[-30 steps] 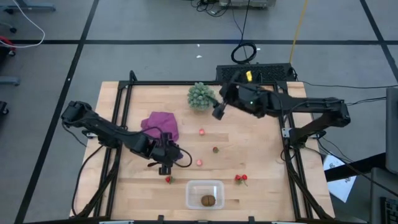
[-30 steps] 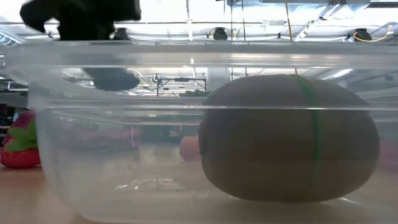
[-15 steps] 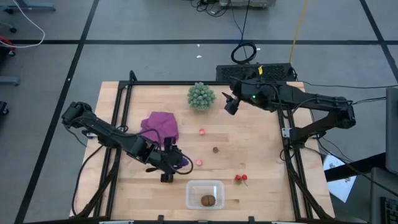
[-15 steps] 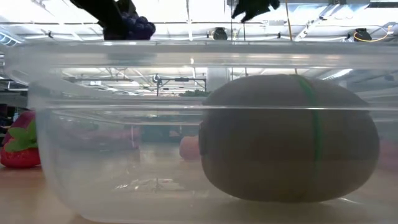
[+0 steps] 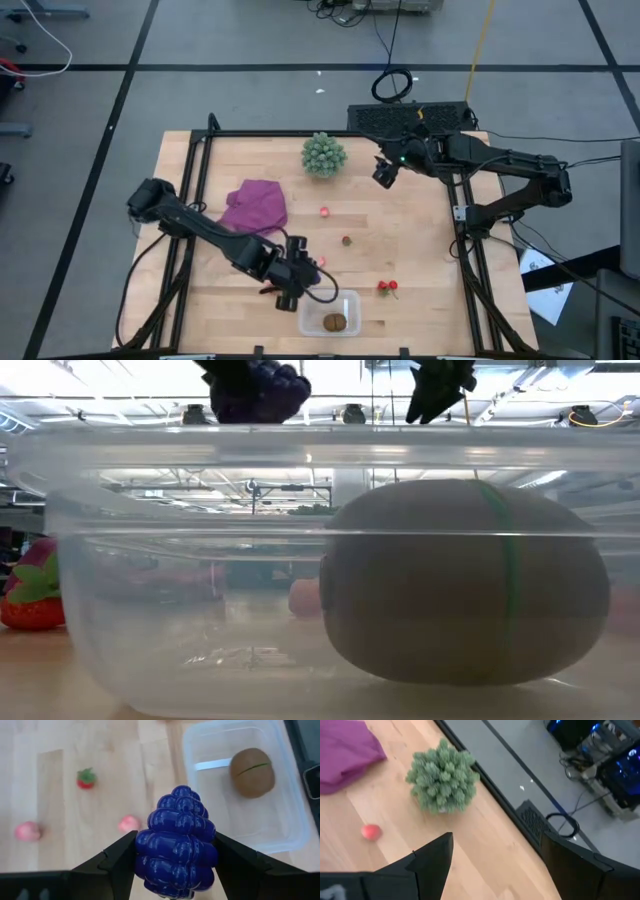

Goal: Pick and placing Produce into tupperware
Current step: Put the violet grapes into the transparent container

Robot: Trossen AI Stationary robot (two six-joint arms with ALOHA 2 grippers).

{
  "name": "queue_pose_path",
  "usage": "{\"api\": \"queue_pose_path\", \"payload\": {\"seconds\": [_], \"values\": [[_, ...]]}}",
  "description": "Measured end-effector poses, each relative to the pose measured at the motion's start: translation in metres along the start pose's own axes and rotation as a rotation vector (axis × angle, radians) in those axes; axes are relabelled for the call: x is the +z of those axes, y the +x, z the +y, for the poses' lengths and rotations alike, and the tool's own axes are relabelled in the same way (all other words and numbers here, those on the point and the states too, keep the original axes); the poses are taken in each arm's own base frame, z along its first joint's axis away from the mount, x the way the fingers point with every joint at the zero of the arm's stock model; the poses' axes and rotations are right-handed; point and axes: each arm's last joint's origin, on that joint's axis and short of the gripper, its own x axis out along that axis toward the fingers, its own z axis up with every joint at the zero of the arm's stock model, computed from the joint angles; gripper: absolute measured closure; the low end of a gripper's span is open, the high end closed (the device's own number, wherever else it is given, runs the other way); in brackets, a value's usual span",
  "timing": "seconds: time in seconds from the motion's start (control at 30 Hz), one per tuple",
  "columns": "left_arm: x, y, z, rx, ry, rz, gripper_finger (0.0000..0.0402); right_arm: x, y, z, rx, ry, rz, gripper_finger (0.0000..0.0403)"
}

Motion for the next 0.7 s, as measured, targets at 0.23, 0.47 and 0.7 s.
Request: {"api": "queue_pose_path", "payload": {"seconds": [0.23,0.47,0.7], "values": [[0.017,0.011,-0.026,-0.071,0.025,0.02,0.0169,-0.005,0.0,-0.001,-0.01,-0.016,0.044,0.0112],[0.025,0.016,-0.048,-0.101,0.009,0.004,0.0169,-0.005,0.0,-0.001,-0.01,-0.002,0.043,0.0112],[0.023,0.032,-0.057,-0.121,-0.061,0.022,0.0169,-0.005,0.0,-0.001,-0.01,0.006,0.043,0.0112]]}}
